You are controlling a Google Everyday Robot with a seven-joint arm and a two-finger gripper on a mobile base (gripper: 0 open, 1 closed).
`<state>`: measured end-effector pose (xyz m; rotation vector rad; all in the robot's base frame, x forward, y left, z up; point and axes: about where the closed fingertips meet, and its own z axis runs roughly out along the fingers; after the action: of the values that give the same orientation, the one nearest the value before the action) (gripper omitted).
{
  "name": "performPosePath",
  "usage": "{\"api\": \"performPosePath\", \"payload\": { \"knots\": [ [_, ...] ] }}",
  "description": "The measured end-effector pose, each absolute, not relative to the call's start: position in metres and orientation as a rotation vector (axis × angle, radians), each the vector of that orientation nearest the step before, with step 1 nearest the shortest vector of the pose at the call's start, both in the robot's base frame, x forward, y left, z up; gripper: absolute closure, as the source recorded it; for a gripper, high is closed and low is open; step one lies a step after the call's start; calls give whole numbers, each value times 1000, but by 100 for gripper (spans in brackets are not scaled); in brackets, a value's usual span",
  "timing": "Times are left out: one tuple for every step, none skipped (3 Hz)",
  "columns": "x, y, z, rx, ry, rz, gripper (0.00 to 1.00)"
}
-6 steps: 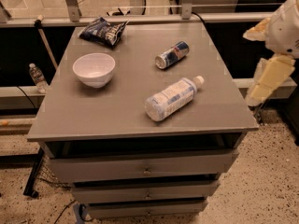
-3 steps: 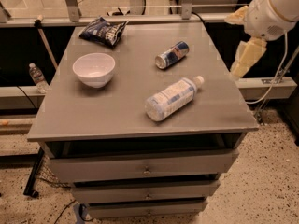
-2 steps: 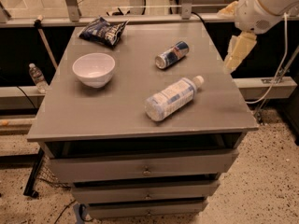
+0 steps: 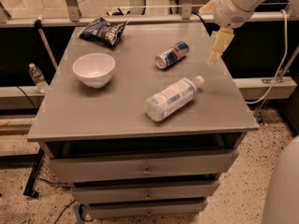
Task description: Place redbull can into white bowl
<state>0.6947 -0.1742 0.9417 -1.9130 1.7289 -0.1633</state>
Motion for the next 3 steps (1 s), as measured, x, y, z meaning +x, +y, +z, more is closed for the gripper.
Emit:
{"api": "performPosePath", "payload": {
  "knots": [
    [709,-161,935,-1904,1715,-145,0],
    [720,-144,929,-1878,1726,-105,0],
    [729,-131,920,-1838,1753,-32,0]
  ]
}}
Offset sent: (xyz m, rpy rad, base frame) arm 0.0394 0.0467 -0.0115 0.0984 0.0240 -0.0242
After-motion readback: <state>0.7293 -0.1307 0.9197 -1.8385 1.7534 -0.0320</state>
